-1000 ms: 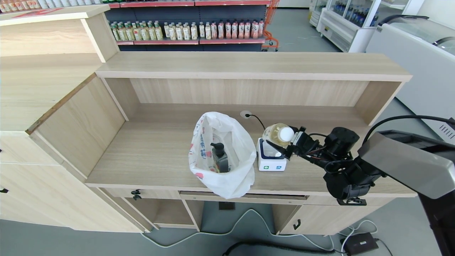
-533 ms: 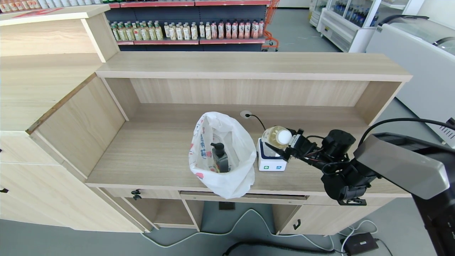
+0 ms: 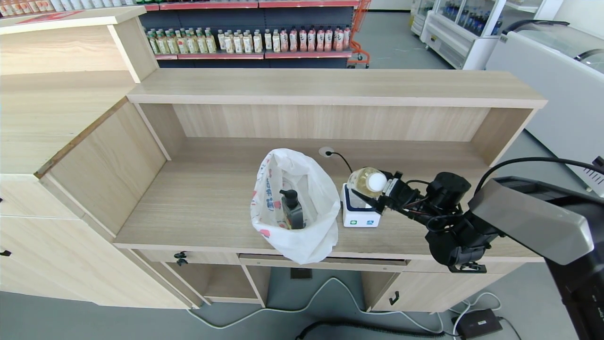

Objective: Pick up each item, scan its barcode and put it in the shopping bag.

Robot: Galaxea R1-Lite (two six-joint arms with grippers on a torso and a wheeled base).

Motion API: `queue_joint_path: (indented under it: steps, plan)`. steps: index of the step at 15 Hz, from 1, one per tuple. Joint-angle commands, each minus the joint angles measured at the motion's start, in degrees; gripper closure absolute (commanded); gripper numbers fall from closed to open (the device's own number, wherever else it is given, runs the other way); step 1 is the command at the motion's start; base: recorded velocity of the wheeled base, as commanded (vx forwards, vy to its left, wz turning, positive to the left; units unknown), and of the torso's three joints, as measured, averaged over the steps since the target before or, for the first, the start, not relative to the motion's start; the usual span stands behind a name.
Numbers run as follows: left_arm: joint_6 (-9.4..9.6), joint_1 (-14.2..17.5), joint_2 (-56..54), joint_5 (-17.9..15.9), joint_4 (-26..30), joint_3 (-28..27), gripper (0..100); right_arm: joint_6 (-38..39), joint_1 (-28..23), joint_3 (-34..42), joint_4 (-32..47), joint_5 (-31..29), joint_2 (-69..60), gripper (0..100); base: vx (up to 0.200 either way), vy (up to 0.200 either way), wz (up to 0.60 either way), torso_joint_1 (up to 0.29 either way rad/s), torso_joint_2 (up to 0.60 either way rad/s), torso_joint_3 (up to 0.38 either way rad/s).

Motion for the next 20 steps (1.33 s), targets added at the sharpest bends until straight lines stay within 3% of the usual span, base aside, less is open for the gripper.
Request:
queue_joint_path:
  steps: [1, 7, 9, 12, 13, 15, 16, 20]
  plan:
    - [0.0, 0.0, 0.1, 0.0, 0.0, 0.0, 0, 0.0, 0.1, -0.1, -0.1, 0.0, -0.1, 100, 0.0, 0.0, 0.0, 0.0, 0.0, 0.0]
    - [0.0, 0.0, 0.0, 0.0, 0.0, 0.0, 0, 0.6, 0.2, -0.3, -0.2, -0.6, -1.4, 100, 0.0, 0.0, 0.0, 0.0, 0.0, 0.0]
    - [0.0, 0.0, 0.0, 0.0, 0.0, 0.0, 0, 6.5, 0.3, -0.2, -0.3, -3.2, -5.0, 100, 0.0, 0.0, 0.0, 0.0, 0.0, 0.0]
    - [0.0, 0.0, 0.0, 0.0, 0.0, 0.0, 0, 17.4, 2.0, 2.1, 3.0, -15.6, -13.4, 100, 0.0, 0.0, 0.0, 0.0, 0.0, 0.0]
    - [0.08, 0.0, 0.0, 0.0, 0.0, 0.0, 0, 22.9, 4.1, 5.2, 10.0, -24.0, -19.9, 100, 0.0, 0.0, 0.0, 0.0, 0.0, 0.0]
    - [0.08, 0.0, 0.0, -0.1, 0.0, 0.0, 0, 32.6, 7.9, 7.4, 21.8, -33.6, -27.8, 100, 0.0, 0.0, 0.0, 0.0, 0.0, 0.0]
    - [0.08, 0.0, 0.1, -0.1, 0.0, 0.0, 0, 34.7, 8.6, 7.3, 25.0, -35.5, -29.4, 100, 0.0, 0.0, 0.0, 0.0, 0.0, 0.0]
    - [0.08, 0.0, 0.1, -0.1, 0.0, 0.0, 0, 35.0, 8.9, 8.3, 25.8, -35.8, -30.9, 100, 0.0, 0.0, 0.0, 0.0, 0.0, 0.0]
